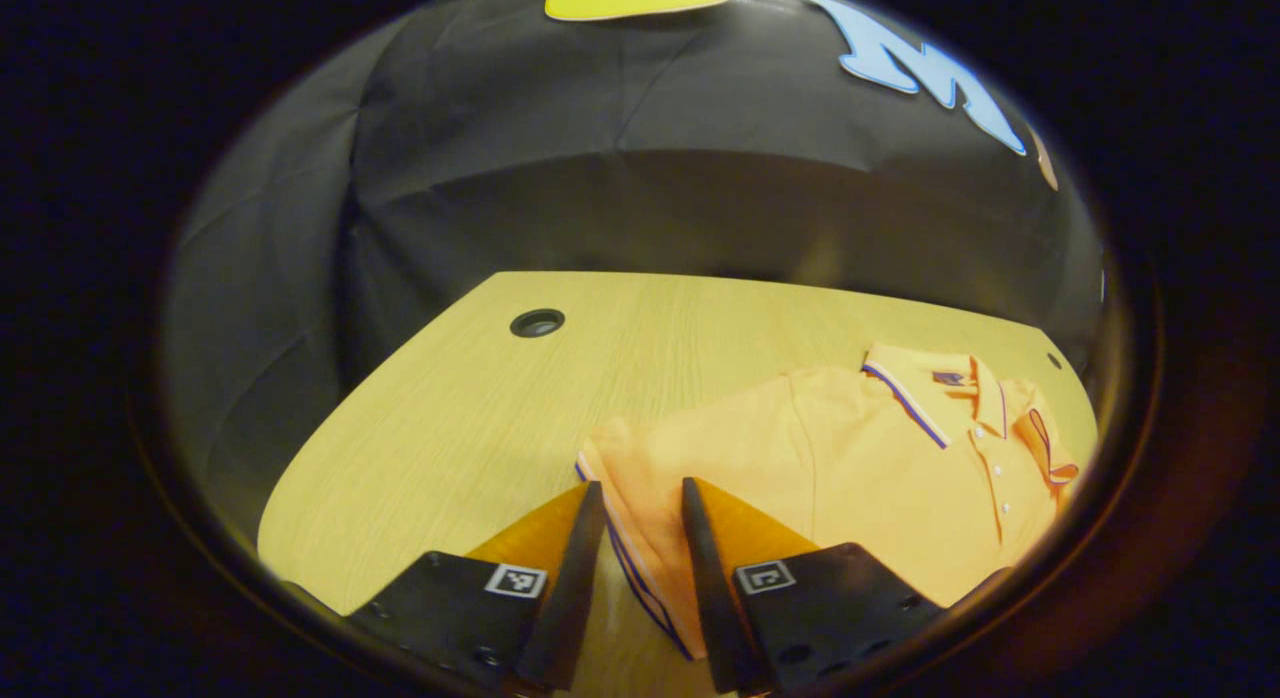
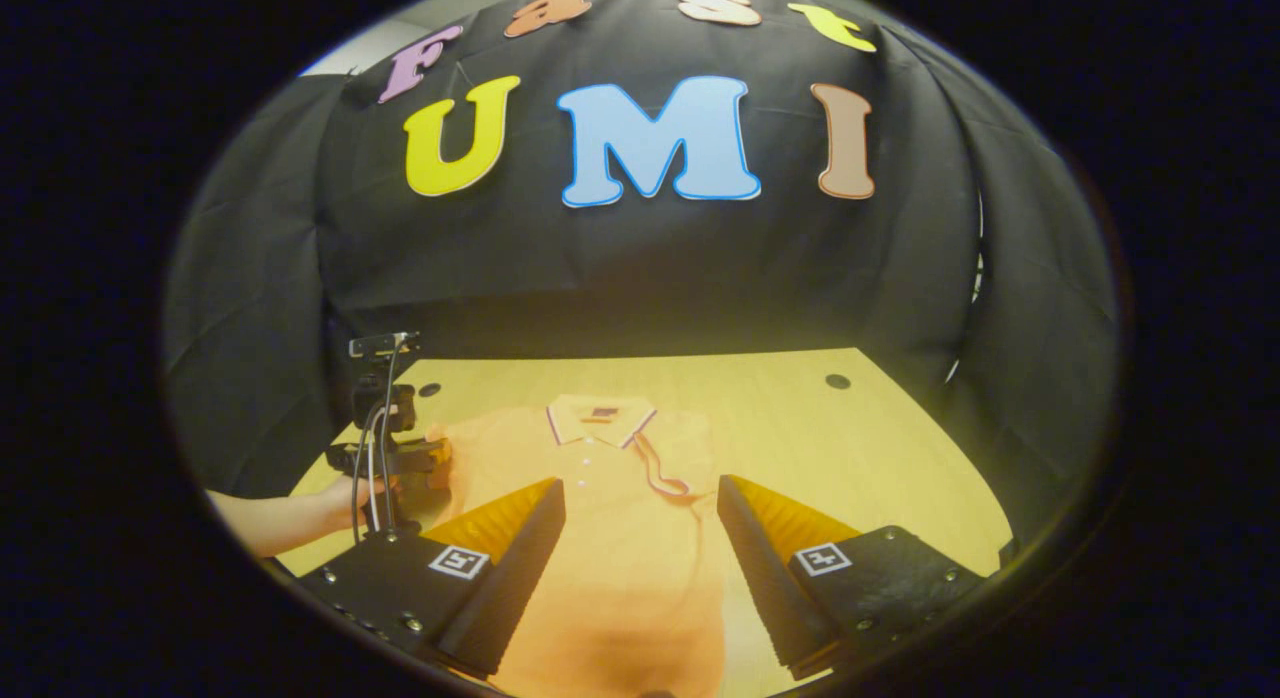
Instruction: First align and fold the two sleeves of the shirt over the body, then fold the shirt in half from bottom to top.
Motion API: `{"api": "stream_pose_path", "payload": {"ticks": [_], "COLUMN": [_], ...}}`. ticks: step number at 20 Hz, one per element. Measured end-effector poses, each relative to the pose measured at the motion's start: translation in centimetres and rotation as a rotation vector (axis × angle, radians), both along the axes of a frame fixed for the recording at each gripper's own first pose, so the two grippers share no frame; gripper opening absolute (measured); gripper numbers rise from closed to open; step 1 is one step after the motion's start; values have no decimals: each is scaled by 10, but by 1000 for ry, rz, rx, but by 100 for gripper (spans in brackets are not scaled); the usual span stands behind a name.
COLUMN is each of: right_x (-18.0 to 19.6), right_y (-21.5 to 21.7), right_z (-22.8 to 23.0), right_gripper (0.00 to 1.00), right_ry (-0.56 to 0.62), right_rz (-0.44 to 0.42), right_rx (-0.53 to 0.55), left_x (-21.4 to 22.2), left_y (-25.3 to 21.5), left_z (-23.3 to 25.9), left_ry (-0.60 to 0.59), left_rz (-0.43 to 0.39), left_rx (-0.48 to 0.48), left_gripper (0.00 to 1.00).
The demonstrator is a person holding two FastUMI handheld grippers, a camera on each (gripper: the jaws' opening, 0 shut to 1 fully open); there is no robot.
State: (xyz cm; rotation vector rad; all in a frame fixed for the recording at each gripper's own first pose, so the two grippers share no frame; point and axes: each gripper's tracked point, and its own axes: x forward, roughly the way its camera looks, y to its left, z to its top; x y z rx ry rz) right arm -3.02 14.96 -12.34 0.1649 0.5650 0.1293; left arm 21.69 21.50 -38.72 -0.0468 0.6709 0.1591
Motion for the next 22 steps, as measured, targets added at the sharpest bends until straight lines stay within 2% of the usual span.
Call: {"api": "stream_pose_path", "payload": {"ticks": [1,2,3,4,8,12,17,22], "right_x": [0,-1,-1,-2,-6,-10,-16,-22], "right_y": [0,1,1,0,-9,-19,-25,-21], "right_z": [0,-1,-1,0,2,2,2,2], "right_gripper": [95,95,95,95,95,95,95,95], "right_ry": [1,2,4,4,-1,-7,-5,-4], "right_rz": [2,3,5,6,-9,-31,-71,-123], "right_rx": [-1,-1,1,2,-3,-8,-3,-16], "left_x": [1,-1,0,1,0,1,6,9], "left_y": [-1,-1,-2,-4,-7,-22,-61,-101], "left_z": [0,0,0,1,10,45,74,78], "left_ry": [0,3,1,3,-4,-71,-118,-117], "left_rz": [-7,-6,-13,-17,-17,-32,-125,-229], "left_rx": [-2,5,8,9,14,3,5,-4], "left_gripper": [33,29,18,11,10,10,10,10]}}
